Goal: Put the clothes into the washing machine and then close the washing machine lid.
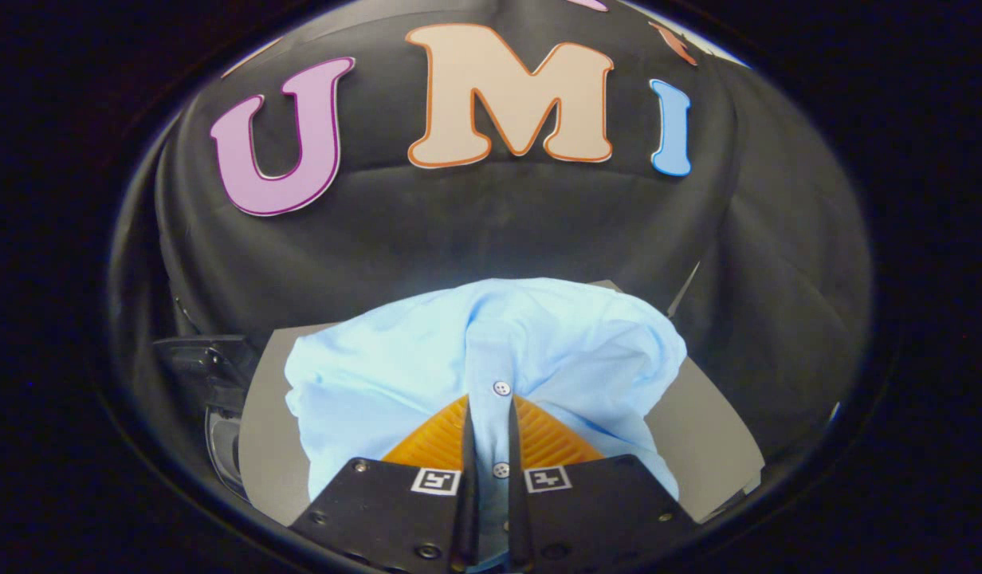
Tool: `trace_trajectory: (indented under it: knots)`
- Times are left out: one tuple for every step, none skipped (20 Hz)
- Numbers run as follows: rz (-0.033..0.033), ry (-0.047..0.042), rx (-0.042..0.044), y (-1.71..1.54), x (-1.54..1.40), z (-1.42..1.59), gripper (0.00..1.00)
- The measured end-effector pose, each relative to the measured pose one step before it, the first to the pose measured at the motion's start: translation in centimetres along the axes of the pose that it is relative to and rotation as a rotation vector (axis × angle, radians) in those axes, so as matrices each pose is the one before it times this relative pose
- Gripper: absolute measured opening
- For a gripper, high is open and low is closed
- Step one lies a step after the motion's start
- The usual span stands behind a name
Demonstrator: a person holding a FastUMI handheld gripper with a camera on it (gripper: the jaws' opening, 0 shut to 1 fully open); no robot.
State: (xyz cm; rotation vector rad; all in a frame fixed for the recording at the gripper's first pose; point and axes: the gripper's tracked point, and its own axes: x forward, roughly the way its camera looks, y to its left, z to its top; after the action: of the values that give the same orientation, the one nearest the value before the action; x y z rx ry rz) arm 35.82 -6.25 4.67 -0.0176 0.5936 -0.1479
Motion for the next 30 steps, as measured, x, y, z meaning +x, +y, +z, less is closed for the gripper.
trace_trajectory:
  knots:
    - [-0.03728,-0.03878,0.00106,0.002,-0.169,0.482,0.15]
    - [-0.00341,0.03606,-0.05984,0.104,0.095,-0.652,0.15]
    - [-0.00715,-0.00373,-0.02799,-0.043,-0.598,0.123,0.16]
    - [-0.01047,-0.01823,0.01702,0.139,0.427,0.491,0.16]
    - [-0.01329,0.02129,0.02861,0.147,-0.492,-0.664,0.12]
    - [-0.01131,-0.01399,0.04,0.079,-0.07,0.336,0.09]
    - [-0.00326,0.00356,0.02799,-0.002,0.259,-0.114,0.06]
    - [-0.0048,-0.0076,0.02037,-0.118,-0.198,0.271,0.05]
    - [-0.01248,-0.02231,0.01901,-0.089,0.06,0.297,0.05]
    - [-0.00119,-0.01997,0.01436,0.126,-0.163,0.29,0.04]
    - [0.00171,-0.02763,0.00201,0.018,-0.081,0.26,0.04]
    - [0.0016,-0.02964,-0.00007,-0.045,-0.131,0.747,0.04]
    - [0.00462,-0.03341,-0.00033,0.125,-0.218,0.658,0.04]
    - [0.00809,-0.03469,0.00584,0.277,-0.413,1.029,0.03]
    - [0.00534,-0.03517,0.007,0.264,-0.512,1.059,0.03]
    - [0.00122,-0.03102,-0.00064,0.331,-0.777,1.282,0.03]
    - [-0.00161,-0.02494,-0.01197,0.364,-1.04,1.31,0.03]
    - [-0.00423,-0.03265,-0.01528,0.456,-0.96,1.47,0.03]
    - [0.00191,-0.03245,-0.00998,0.507,-1.177,1.269,0.03]
    - [0.00356,-0.03139,-0.00592,0.539,-1.029,1.36,0.03]
    - [0.00423,-0.03337,-0.00204,0.806,-0.639,1.397,0.03]
    - [0.00625,-0.02871,-0.00181,0.792,-0.568,1.332,0.03]
    - [0.00881,-0.03211,0.00475,0.853,-0.627,1.262,0.03]
    - [0.01502,-0.03139,0.00706,1.137,-0.701,1.341,0.03]
    - [0.01238,-0.02685,0.00709,1.164,-0.534,1.18,0.03]
    - [0.01295,-0.01606,0.00086,1.222,-0.586,0.942,0.03]
    - [0.01092,-0.00854,0.00245,1.096,-0.53,0.628,0.03]
    - [0.01561,-0.00897,0.01367,1.389,-0.534,0.657,0.03]
    - [0.01891,-0.02011,0.02211,1.567,-0.292,0.774,0.03]
    - [0.02004,-0.00961,0.02591,1.483,-0.275,0.281,0.03]
